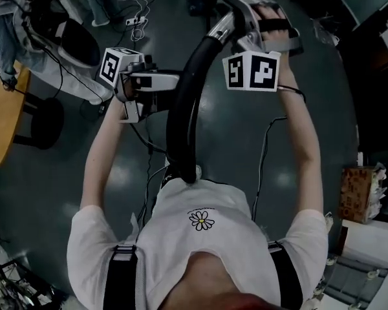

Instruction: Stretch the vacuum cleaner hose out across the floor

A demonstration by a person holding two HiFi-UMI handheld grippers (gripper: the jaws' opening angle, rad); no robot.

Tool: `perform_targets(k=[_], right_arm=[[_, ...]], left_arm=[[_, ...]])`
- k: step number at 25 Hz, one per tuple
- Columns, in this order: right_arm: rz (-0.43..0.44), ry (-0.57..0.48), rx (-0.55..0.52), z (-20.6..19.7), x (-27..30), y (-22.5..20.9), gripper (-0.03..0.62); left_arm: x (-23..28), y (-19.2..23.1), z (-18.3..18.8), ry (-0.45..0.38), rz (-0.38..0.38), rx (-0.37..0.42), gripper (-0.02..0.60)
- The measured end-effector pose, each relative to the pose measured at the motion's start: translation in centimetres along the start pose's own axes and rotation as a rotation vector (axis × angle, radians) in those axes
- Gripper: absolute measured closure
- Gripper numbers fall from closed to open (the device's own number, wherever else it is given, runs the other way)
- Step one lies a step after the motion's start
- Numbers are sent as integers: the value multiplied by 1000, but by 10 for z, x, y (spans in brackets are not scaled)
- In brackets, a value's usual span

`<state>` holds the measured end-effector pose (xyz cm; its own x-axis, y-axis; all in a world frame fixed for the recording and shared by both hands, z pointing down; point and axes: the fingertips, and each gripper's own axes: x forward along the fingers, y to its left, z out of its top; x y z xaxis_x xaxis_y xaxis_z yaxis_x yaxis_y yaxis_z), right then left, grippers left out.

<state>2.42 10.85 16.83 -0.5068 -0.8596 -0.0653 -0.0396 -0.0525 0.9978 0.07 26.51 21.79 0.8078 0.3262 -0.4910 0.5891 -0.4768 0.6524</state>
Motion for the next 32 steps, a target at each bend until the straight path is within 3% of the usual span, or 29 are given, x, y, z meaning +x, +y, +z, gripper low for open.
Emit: perform_targets(k=[3,6,9,12,16,20,23,26,28,29,32], right_arm=[[26,-81,-102,21,-19,13,456],[89,-177,-93,36,-36,28,456],[136,-241,-80,46,-57,37,456],[103,-268,-143,53,-69,38,456],[27,-265,-223,54,-70,27,467],[-2,-261,-273,58,-70,17,474],[-30,-325,-291,69,-72,10,479],[-52,-377,-310,88,-78,5,479],[-55,-389,-307,94,-80,2,479],[-57,-403,-293,95,-81,0,477],[-53,-481,-224,101,-85,-1,477]], left_arm=[[1,0,-26,31,54,68,394],[2,-1,-44,61,110,86,394],[0,-9,-39,-34,171,104,394],[4,-27,-20,-113,221,163,394],[22,-37,-15,-4,269,155,391],[46,-28,-35,157,309,4,391],[79,-19,-52,244,237,-85,391],[99,-29,-61,146,14,-136,391],[106,-42,-57,17,-117,-62,394],[107,-46,-55,-18,-134,-6,405],[109,-46,-63,21,-33,137,419]])
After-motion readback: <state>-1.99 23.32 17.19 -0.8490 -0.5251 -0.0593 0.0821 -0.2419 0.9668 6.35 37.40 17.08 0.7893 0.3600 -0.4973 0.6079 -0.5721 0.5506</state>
